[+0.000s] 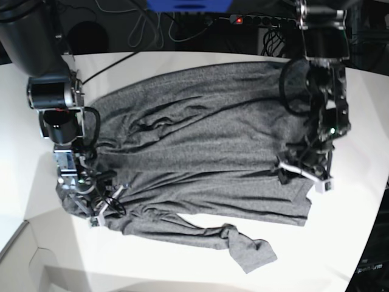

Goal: Layout the t-shirt on the table in an organized manner, then fold the t-shirt properly
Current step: 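Drag the shirt's collar corners apart with both grippers, spreading it flat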

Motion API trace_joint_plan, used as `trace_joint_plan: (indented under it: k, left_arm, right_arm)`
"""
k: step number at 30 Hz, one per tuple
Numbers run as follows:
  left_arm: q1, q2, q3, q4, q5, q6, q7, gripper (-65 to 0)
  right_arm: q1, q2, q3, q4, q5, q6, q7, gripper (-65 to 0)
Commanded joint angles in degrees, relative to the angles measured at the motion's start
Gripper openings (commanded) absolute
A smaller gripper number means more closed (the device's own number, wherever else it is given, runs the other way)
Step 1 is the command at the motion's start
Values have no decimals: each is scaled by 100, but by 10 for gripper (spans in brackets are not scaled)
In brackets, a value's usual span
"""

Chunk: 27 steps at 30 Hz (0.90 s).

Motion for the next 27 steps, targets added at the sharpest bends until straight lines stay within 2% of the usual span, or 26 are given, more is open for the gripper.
trace_joint_plan:
  k: [1,4,6,8,12,14,18,22,27]
  left_arm:
    - [84,-38,-16,245,-59,-37,-77,-358]
    - [603,-56,-25,483,3,-63,-86,-358]
    - [849,-109,-25,447,3,-63,-95,-358]
    - [955,-161,-33,237,3,-72,-95,-357]
    - [928,-179,-25,-300,3,-72,-121,-357]
    - [928,-179,-25,-511,3,-72,-332,-357]
    - [832,-267,-25,-880,12,-72,-895,-357]
    - [550,-636,-25,-1390,-24,-72,-983,-357]
    - [278,-829,-25,-1478,-50,-72,-983,-357]
  right_arm:
    - [164,128,11,16,-43,-446,149,-650]
    - [261,155,19,-28,-43,-1536,545,-650]
    - [287,164,55,-1,-43,-2002,598,-650]
    - [340,155,63,8,-43,-2222,633,-650]
    - [331,137,72,254,-16,-2222,580,-650]
    - [155,137,72,588,-16,-2222,396,-650]
    - [-328,172,72,1977,-16,-2213,-527,-650]
    - [-1067,181,72,3691,-16,-2204,-1512,-650]
    - [-2148,76,81,5801,-8,-2178,-2831,-650]
